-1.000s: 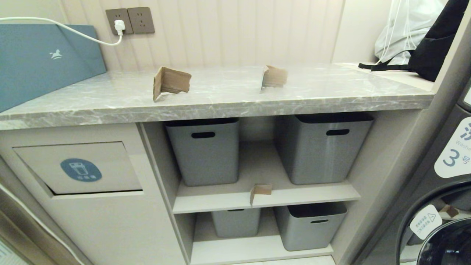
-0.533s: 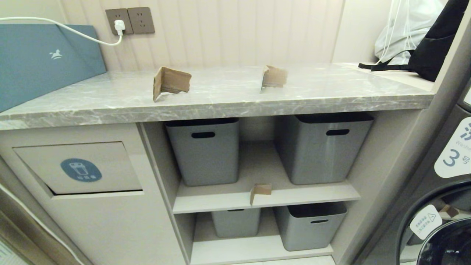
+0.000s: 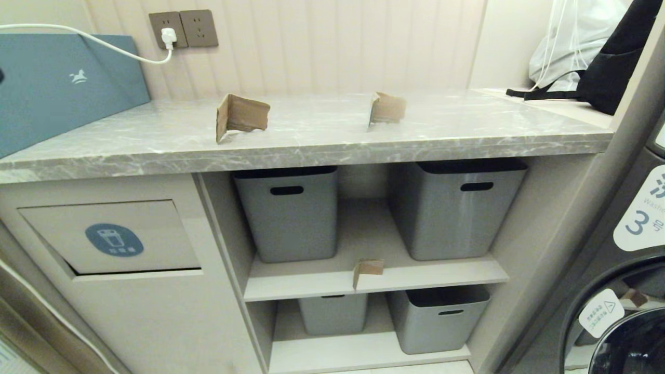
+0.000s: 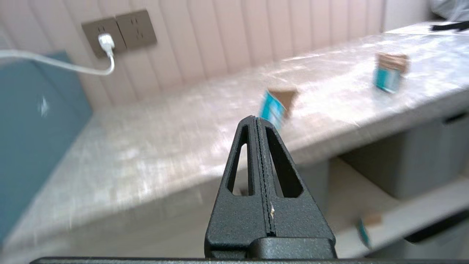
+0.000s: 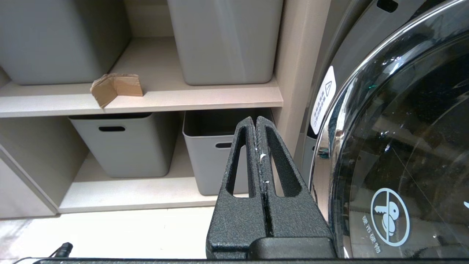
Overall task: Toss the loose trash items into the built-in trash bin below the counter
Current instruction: Pick up the garbage
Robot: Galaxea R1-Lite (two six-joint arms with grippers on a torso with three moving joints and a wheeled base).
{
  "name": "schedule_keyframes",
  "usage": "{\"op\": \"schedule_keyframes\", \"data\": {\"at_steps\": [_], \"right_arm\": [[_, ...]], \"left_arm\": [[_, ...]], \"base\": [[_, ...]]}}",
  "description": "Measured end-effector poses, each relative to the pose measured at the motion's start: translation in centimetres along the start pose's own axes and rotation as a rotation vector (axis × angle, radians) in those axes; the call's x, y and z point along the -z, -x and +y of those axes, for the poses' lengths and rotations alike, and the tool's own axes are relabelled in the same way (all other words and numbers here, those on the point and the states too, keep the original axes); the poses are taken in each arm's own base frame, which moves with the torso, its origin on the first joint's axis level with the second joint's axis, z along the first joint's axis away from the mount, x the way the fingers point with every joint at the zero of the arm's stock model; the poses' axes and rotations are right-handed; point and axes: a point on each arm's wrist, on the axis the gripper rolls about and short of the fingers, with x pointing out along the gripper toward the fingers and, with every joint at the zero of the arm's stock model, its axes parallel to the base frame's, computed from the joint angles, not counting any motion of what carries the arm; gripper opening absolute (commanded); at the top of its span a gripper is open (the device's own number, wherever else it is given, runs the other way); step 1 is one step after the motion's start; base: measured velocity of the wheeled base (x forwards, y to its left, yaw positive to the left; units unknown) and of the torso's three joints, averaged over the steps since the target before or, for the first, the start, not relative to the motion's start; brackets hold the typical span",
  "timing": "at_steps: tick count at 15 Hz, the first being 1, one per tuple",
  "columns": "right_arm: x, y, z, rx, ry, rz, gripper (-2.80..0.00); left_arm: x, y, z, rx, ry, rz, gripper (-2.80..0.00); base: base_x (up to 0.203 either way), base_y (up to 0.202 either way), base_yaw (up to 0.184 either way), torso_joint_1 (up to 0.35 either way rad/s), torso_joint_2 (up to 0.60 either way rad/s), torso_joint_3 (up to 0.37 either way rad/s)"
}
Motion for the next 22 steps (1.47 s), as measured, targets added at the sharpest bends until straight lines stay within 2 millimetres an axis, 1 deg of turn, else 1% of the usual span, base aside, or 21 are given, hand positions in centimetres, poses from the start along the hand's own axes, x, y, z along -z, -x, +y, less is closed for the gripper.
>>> {"op": "schedule_keyframes", "data": {"at_steps": [2,4,5,10,17,19,22], "right_arm": [[0.0,0.0,0.0,0.0,0.0,0.0,-2.8],[0.0,0.0,0.0,0.0,0.0,0.0,-2.8],[0.0,0.0,0.0,0.0,0.0,0.0,-2.8],[0.0,0.0,0.0,0.0,0.0,0.0,-2.8],[0.0,0.0,0.0,0.0,0.0,0.0,-2.8],[0.0,0.0,0.0,0.0,0.0,0.0,-2.8],[0.0,0.0,0.0,0.0,0.0,0.0,-2.8]], "left_arm": [[-0.2,-2.8,0.6,0.003,-0.045,0.014,-2.8],[0.3,-4.6,0.8,0.01,-0.059,0.036,-2.8],[0.7,-5.2,0.8,0.016,-0.056,0.05,0.0],[1.2,-7.1,0.4,0.053,-0.038,0.066,0.0],[1.7,-8.3,-0.2,0.089,-0.038,0.082,0.0],[2.3,-8.9,-0.2,0.103,-0.072,0.099,0.0],[3.5,-10.5,-0.3,0.122,-0.185,0.14,0.0]], "base": [[0.0,0.0,0.0,0.0,0.0,0.0],[0.0,0.0,0.0,0.0,0.0,0.0],[0.0,0.0,0.0,0.0,0.0,0.0],[0.0,0.0,0.0,0.0,0.0,0.0],[0.0,0.0,0.0,0.0,0.0,0.0],[0.0,0.0,0.0,0.0,0.0,0.0],[0.0,0.0,0.0,0.0,0.0,0.0]]}}
